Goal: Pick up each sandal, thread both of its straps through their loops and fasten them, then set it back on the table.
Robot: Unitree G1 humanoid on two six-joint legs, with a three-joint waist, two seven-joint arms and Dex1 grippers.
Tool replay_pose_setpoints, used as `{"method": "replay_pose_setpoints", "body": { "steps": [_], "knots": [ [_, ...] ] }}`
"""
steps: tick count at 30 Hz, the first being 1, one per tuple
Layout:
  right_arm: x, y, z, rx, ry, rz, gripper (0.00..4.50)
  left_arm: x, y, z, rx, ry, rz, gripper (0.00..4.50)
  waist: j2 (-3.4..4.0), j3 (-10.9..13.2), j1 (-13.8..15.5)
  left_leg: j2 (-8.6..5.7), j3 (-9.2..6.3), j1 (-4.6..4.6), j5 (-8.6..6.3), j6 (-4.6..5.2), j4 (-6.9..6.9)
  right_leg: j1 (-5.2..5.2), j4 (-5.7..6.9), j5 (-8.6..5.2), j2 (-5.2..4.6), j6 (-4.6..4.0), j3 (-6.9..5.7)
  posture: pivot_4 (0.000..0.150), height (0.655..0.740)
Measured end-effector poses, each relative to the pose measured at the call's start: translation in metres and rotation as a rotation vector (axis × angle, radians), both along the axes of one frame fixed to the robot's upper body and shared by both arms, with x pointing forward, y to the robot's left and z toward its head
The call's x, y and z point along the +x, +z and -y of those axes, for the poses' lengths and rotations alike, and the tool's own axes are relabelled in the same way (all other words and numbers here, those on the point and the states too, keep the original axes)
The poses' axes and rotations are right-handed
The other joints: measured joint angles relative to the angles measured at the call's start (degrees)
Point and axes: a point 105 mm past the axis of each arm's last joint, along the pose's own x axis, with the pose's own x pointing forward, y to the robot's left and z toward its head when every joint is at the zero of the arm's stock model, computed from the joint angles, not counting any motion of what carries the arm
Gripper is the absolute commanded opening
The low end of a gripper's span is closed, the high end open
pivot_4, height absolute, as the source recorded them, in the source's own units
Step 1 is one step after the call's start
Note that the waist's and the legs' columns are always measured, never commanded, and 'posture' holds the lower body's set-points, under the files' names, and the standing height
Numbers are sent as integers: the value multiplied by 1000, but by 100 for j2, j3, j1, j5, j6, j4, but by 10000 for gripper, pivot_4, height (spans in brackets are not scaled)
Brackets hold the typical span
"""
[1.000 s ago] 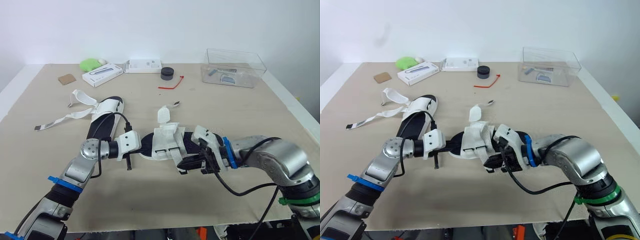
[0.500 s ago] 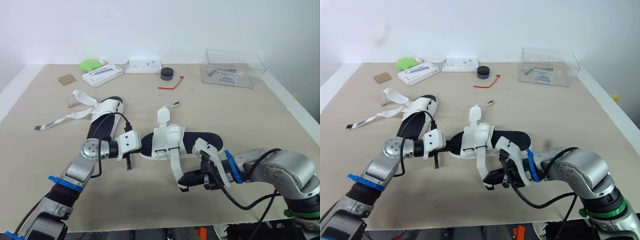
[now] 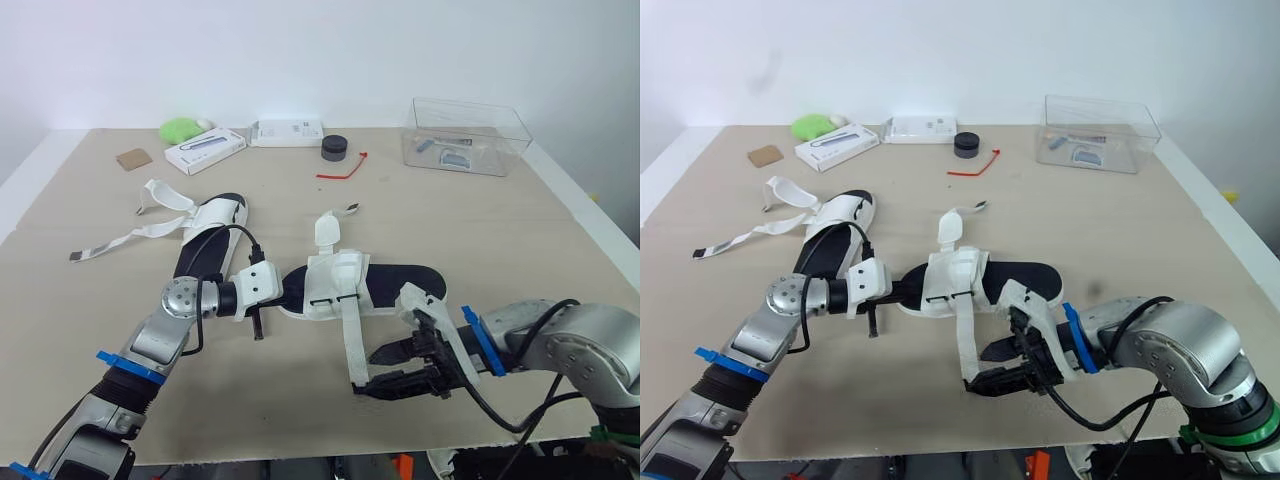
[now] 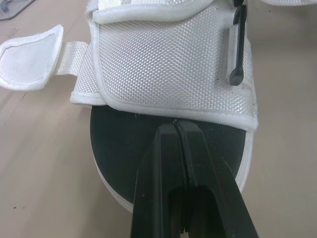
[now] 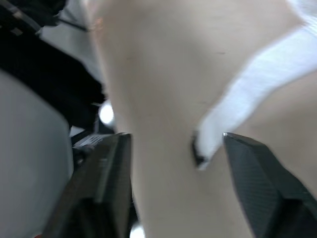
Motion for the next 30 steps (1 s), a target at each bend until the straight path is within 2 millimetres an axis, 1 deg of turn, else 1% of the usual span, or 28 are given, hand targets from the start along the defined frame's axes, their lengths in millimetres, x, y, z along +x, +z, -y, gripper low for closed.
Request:
{"method": "replay_pose_setpoints", "body": {
  "steps": [1,2,3,5,6,7,8,9,10,11,12,13,17,18,19,23,30],
  "knots": [
    [2,5,7,-30,43,84,44714,0,0,0,1,-1,0,0,4,1,0,-2,2,1,0,0,-1,0,-1,-1,-2,1,0,1500,7400],
    [10,15,10,-41,99,232,44714,0,0,-1,6,0,-1,0,2,-1,-9,0,6,7,-1,-1,-1,3,-3,-1,-1,1,-1,1500,7400],
    [13,19,10,-40,120,291,44714,1,0,-2,8,1,-1,0,0,-2,-13,1,8,11,-1,-1,-1,5,-5,-1,-1,1,-3,1500,7400],
    [21,27,7,-23,220,472,44714,1,-1,-2,9,2,0,0,-1,-2,-9,0,7,13,0,-2,0,7,-5,-2,1,0,-7,1500,7400],
    [29,34,6,-11,306,654,44714,1,-1,-2,10,2,2,0,0,-2,-9,-2,10,16,0,-2,1,8,-5,-1,3,1,-7,1500,7400],
    [32,36,6,-14,332,714,44714,1,-1,-2,10,1,2,0,0,-2,-8,-2,12,16,0,-2,1,8,-4,-1,3,0,-8,1500,7400],
    [37,38,5,-21,413,851,44714,1,-1,-2,10,1,2,0,-1,-3,-8,-3,15,19,0,-2,0,9,-5,-1,4,1,-8,1500,7400],
    [40,37,3,-22,506,991,44714,1,-1,-2,11,-1,2,0,-1,-3,-7,-3,22,20,0,-2,-1,11,-5,-1,6,1,-8,1500,7400],
    [40,35,3,-24,541,1037,44714,1,-1,-1,11,-3,2,0,0,-2,-4,-3,25,19,0,-2,-1,10,-3,-2,6,0,-8,1500,7400],
    [43,30,0,-43,661,1208,44714,1,-1,-1,12,-5,2,0,0,-2,-3,-4,30,21,0,-2,-3,11,-3,-2,7,-1,-7,1500,7400],
    [43,26,0,-54,712,1262,44714,1,0,-1,12,-7,2,0,1,-1,1,-4,32,19,0,-2,-3,10,-3,-2,6,-1,-7,1500,7400],
    [42,17,-2,-57,821,1396,44714,1,0,-1,12,-8,2,0,2,-1,2,-5,36,22,0,-2,-4,11,-3,-2,6,-2,-4,1500,7400],
    [33,-1,-10,9,976,1574,44714,1,0,0,11,-7,2,0,2,-1,5,-3,43,24,0,-3,-4,10,3,-1,1,-3,12,1500,7400],
    [32,-3,-12,21,986,1590,44714,1,0,0,11,-7,2,0,2,-1,4,-2,45,25,0,-3,-4,10,3,0,0,-2,14,1500,7400],
    [34,-3,-17,46,989,1641,44714,1,-1,-1,12,-3,1,0,2,-1,-5,-1,53,33,1,-3,-3,11,4,2,-1,-7,25,1500,7400],
    [40,-1,-25,41,1015,1696,44714,2,-1,-2,13,2,-2,0,1,-1,-5,-1,57,55,1,-3,-3,23,4,-3,-1,-20,40,1500,7400],
    [41,-11,-27,27,1050,1688,44714,1,-2,-2,14,5,-6,0,0,-1,-2,-1,64,77,1,-3,-8,37,5,-7,-1,-21,54,1500,7400]
  ]
}}
